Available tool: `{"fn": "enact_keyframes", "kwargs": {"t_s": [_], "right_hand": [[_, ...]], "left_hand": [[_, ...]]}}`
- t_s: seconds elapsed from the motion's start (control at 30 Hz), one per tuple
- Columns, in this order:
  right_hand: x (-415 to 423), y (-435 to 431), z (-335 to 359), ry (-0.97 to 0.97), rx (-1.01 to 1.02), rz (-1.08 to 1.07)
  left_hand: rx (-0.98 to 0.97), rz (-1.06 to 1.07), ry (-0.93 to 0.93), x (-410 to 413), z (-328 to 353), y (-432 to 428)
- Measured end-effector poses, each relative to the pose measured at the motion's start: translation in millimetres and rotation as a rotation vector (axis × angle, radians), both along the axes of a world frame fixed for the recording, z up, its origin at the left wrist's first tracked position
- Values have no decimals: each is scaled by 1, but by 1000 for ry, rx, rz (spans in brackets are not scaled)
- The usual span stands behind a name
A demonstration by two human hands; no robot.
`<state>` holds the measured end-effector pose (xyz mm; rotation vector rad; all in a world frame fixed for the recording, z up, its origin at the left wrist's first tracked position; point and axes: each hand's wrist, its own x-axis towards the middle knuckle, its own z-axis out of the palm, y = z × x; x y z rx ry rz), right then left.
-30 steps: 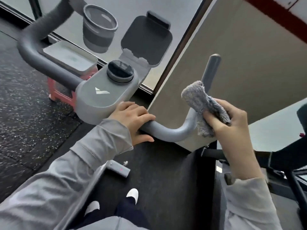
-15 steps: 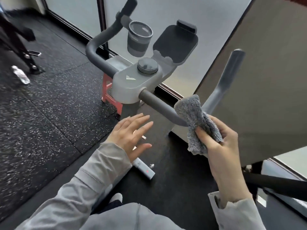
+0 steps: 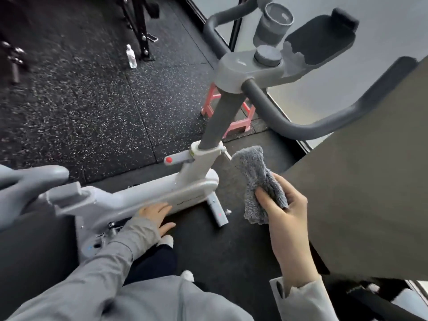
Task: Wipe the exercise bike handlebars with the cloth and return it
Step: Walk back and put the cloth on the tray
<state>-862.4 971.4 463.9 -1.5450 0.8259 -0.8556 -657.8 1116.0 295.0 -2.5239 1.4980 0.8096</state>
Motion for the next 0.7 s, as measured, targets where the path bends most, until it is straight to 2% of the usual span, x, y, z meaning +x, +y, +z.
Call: {"fn": "enact_keyframes", "kwargs": {"t_s": [0.13, 0.23, 0.47, 0.7], "right_hand": [[21, 26, -8, 14, 58, 123], [40, 49, -13, 35, 70, 235], [106, 121, -25, 64, 135, 497], [186, 262, -29, 51, 88, 689]], "left_hand": [[203, 263, 111, 2, -40, 90], [286, 463, 180, -1, -56, 155], [303, 813, 238, -19, -66, 279], [307, 1009, 306, -12, -68, 415]]}}
